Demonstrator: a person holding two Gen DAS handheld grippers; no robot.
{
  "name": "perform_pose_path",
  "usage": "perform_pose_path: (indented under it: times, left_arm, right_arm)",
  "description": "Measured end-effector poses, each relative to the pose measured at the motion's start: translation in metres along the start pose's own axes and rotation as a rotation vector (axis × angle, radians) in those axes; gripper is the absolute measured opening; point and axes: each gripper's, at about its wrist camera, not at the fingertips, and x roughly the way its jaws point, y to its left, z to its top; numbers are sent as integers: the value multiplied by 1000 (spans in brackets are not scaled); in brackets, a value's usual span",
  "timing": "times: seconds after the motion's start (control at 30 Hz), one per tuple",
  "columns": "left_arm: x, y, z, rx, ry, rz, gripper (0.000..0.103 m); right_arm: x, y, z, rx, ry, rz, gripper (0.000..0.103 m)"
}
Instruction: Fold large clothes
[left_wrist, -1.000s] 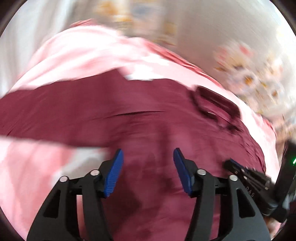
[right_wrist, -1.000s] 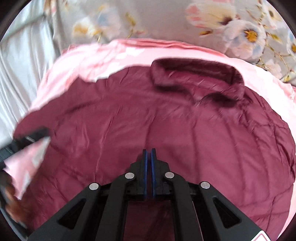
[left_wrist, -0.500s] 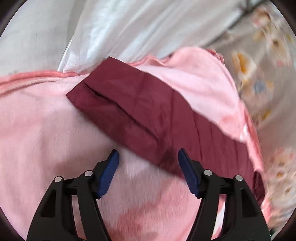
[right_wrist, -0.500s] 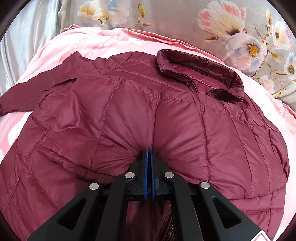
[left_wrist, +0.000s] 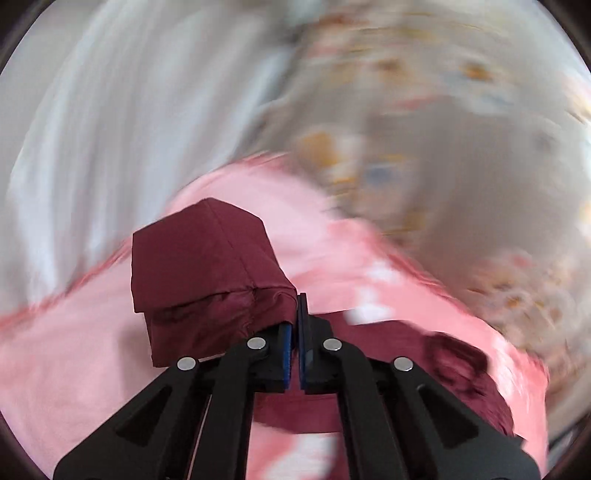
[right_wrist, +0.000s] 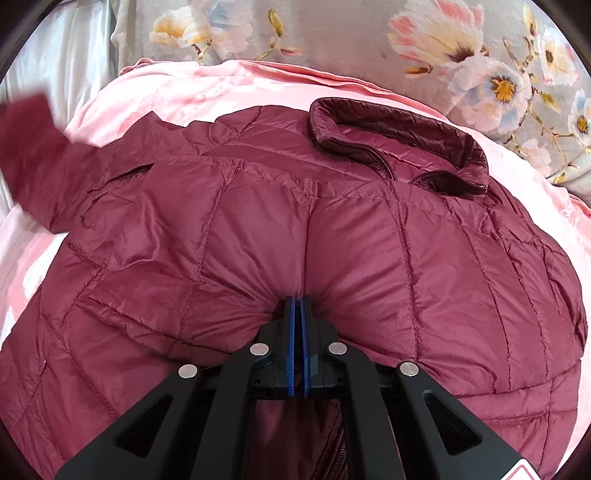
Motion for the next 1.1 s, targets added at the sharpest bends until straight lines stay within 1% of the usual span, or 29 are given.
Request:
perform_pose_path:
  times: [0.03, 0.07, 0.1, 0.13, 0.2, 0.23, 0.3, 0.4, 0.43, 0.53, 0.63, 0.73, 0.8, 0.83, 0.87, 0.9, 0.93, 0.97, 1.0, 1.03, 1.07, 1.1]
  left_arm:
    - [-5, -24, 4, 49, -14, -32, 1]
    - [-11, -58, 7, 111, -26, -87, 1]
    - [-15, -91, 9, 159, -29, -141, 1]
    - [-19, -114, 9, 190, -26, -182, 1]
    - [-20, -170, 2, 265, -6, -272, 1]
    - [-19, -191, -4, 289, 13, -305, 1]
    - [-10, -236, -24, 341, 69, -366, 1]
    - [12, -279, -60, 387, 149, -399, 1]
    - [27, -296, -80, 406, 202, -406, 1]
    - [63, -322, -131, 438, 326, -387, 1]
    - [89, -328, -180, 460, 425, -354, 1]
    - [108, -331, -218, 478, 499, -323, 1]
    - [114, -327, -238, 476, 536, -309, 1]
    - [114, -325, -242, 472, 545, -310, 1]
    - [117, -325, -246, 463, 550, -314, 4]
    - [117, -323, -248, 452, 551, -327, 4]
    - [116, -320, -249, 434, 549, -340, 12]
    - [115, -318, -249, 421, 550, -349, 40]
    - [113, -315, -247, 401, 550, -364, 61]
    - [106, -307, -242, 358, 526, -378, 87]
    - [99, -300, -237, 320, 493, -392, 93]
    - [91, -292, -230, 287, 465, -412, 93]
  right_arm:
    - [0, -2, 0, 9, -1, 9, 3]
    - [-1, -3, 0, 20, -2, 21, 3]
    - [-2, -8, 0, 46, -7, 51, 3]
    - [-4, -15, 0, 80, -13, 87, 3]
    - [-12, -30, -1, 158, -31, 154, 3]
    - [-20, -42, -2, 205, -46, 184, 3]
    - [-37, -62, -7, 258, -72, 198, 4]
    - [-60, -98, -19, 319, -86, 177, 5]
    - [-68, -115, -27, 340, -87, 155, 5]
    - [-83, -145, -46, 369, -86, 100, 7]
    - [-92, -171, -69, 405, -77, 60, 10]
    - [-94, -186, -79, 433, -74, 56, 10]
    - [-93, -188, -79, 442, -78, 68, 13]
    - [-92, -188, -78, 442, -82, 80, 14]
    - [-92, -188, -75, 440, -88, 85, 22]
    - [-93, -188, -73, 440, -98, 86, 37]
    - [-94, -186, -70, 437, -122, 84, 44]
    - [-95, -185, -67, 430, -139, 78, 53]
    - [-96, -184, -64, 425, -149, 75, 55]
    - [-97, -183, -61, 420, -160, 75, 56]
    - [-98, -183, -58, 419, -168, 80, 57]
    - [-98, -182, -54, 418, -174, 85, 59]
